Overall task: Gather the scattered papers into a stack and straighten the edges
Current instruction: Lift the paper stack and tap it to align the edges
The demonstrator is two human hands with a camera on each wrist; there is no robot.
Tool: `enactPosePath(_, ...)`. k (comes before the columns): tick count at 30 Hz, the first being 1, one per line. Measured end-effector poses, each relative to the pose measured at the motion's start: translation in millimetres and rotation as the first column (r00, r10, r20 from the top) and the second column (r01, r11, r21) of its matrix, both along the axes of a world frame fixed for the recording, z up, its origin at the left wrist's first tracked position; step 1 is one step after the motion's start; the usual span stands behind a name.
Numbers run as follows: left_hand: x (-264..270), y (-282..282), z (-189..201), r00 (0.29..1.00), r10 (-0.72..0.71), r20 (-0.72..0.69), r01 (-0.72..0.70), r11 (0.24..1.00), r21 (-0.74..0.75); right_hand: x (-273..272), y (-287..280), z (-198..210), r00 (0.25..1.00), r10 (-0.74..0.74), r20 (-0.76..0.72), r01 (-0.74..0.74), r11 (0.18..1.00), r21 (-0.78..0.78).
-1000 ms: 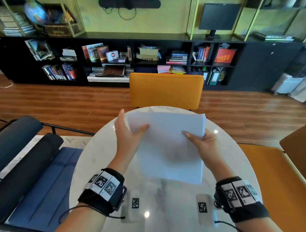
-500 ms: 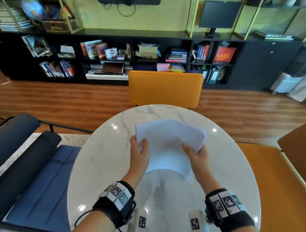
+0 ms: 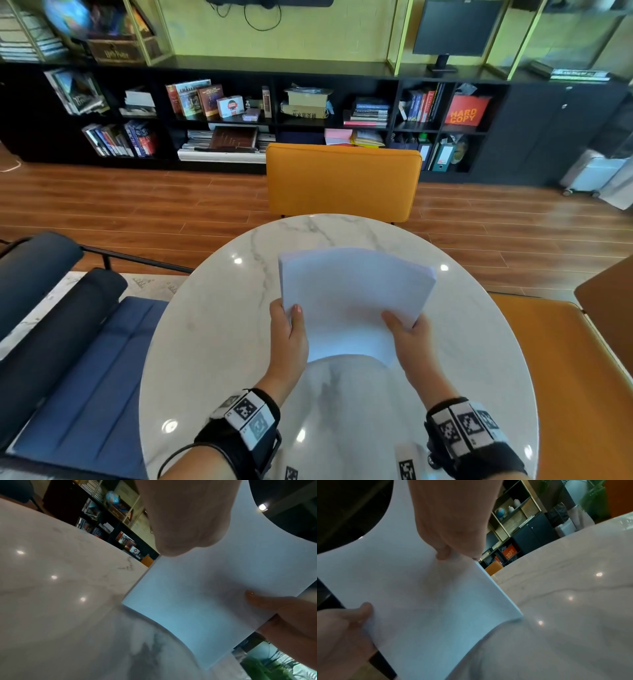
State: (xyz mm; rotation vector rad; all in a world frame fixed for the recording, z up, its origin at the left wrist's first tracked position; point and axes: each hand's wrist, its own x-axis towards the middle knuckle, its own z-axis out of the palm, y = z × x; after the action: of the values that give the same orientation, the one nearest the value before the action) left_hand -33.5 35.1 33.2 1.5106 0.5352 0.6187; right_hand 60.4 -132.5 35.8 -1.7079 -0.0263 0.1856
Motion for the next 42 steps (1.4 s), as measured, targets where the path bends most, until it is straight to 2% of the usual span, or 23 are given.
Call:
enactPosePath(3, 0, 2, 3, 0.999, 0.019, 0.027, -0.019, 1.000, 0.010, 1, -5, 3, 1.000, -0.021, 0.023, 0.019, 0.997, 0.068)
enactPosePath(6, 0, 1, -6, 0.995, -0.064, -0.071, 0.062, 0.998, -0.028, 0, -4, -11, 0.999, 0.035, -0.021, -0.034, 0.999, 0.041)
enactPosePath(11, 2, 8, -7, 0.978, 0.014, -0.207, 0.005, 0.996, 0.088, 12, -10, -19, 0.998, 0.051, -0.039, -0.053, 0.998, -0.042)
enactPosePath(14, 6, 21, 12, 0.976, 0.065, -0.208, -0.001, 0.956, 0.293, 22, -17, -10, 0.998, 0.060, 0.034, -0.058, 0.997, -0.044)
enactPosePath(18, 11, 40, 49, 0.979, 0.064, -0.191, 0.051, 0.841, 0.539, 32, -21, 15, 0.986, -0.058, 0.156, 0.069, 0.996, -0.064)
enactPosePath(19, 13, 45, 56, 0.982, 0.049, -0.180, 0.070, 0.798, 0.598, 33, -21, 25, 0.974, -0.086, 0.212, 0.106, 0.990, -0.089)
enactPosePath(21, 19, 53, 70, 0.988, -0.010, -0.157, 0.123, 0.668, 0.734, 30, -21, 51, 0.935, -0.071, 0.348, 0.131, 0.980, -0.151)
enactPosePath(23, 25, 56, 79, 0.981, -0.049, -0.188, 0.186, 0.519, 0.834, 24, -15, 76, 0.913, 0.065, 0.402, 0.018, 0.980, -0.198)
enactPosePath(25, 28, 53, 86, 0.973, -0.082, -0.214, 0.229, 0.391, 0.892, 21, -6, 92, 0.911, 0.248, 0.330, -0.184, 0.959, -0.214)
enactPosePath(26, 29, 51, 89, 0.970, -0.103, -0.219, 0.242, 0.346, 0.906, 21, -2, 96, 0.901, 0.320, 0.292, -0.267, 0.941, -0.206)
enactPosePath(28, 31, 48, 93, 0.968, -0.127, -0.216, 0.246, 0.311, 0.918, 21, 3, 96, 0.903, 0.347, 0.254, -0.320, 0.937, -0.144)
enactPosePath(30, 31, 49, 92, 0.982, -0.118, -0.148, 0.180, 0.343, 0.922, 21, 6, 90, 0.919, 0.318, 0.232, -0.316, 0.948, -0.050)
enactPosePath(32, 28, 56, 86, 0.998, -0.048, -0.036, 0.053, 0.430, 0.901, 22, 4, 81, 0.949, 0.267, 0.166, -0.277, 0.960, 0.036)
enactPosePath(34, 23, 67, 75, 0.993, 0.109, 0.049, -0.105, 0.598, 0.794, 25, -1, 70, 0.970, 0.217, 0.108, -0.228, 0.969, 0.094)
enactPosePath(36, 17, 73, 68, 0.970, 0.244, 0.008, -0.205, 0.793, 0.574, 28, -7, 63, 0.979, 0.191, 0.068, -0.198, 0.972, 0.129)
enactPosePath(37, 15, 73, 67, 0.965, 0.257, -0.055, -0.207, 0.872, 0.444, 29, -9, 59, 0.982, 0.184, 0.048, -0.189, 0.970, 0.152)
enactPosePath(39, 16, 72, 61, 0.982, 0.138, -0.130, -0.112, 0.976, 0.186, 30, -12, 57, 0.984, 0.176, 0.003, -0.173, 0.963, 0.204)
enactPosePath(40, 18, 73, 55, 0.989, 0.056, -0.136, -0.045, 0.995, 0.088, 31, -12, 56, 0.984, 0.176, -0.015, -0.168, 0.961, 0.221)
enactPosePath(42, 23, 74, 47, 0.992, 0.028, -0.125, -0.023, 0.999, 0.040, 32, -11, 54, 0.984, 0.174, -0.038, -0.161, 0.960, 0.231)
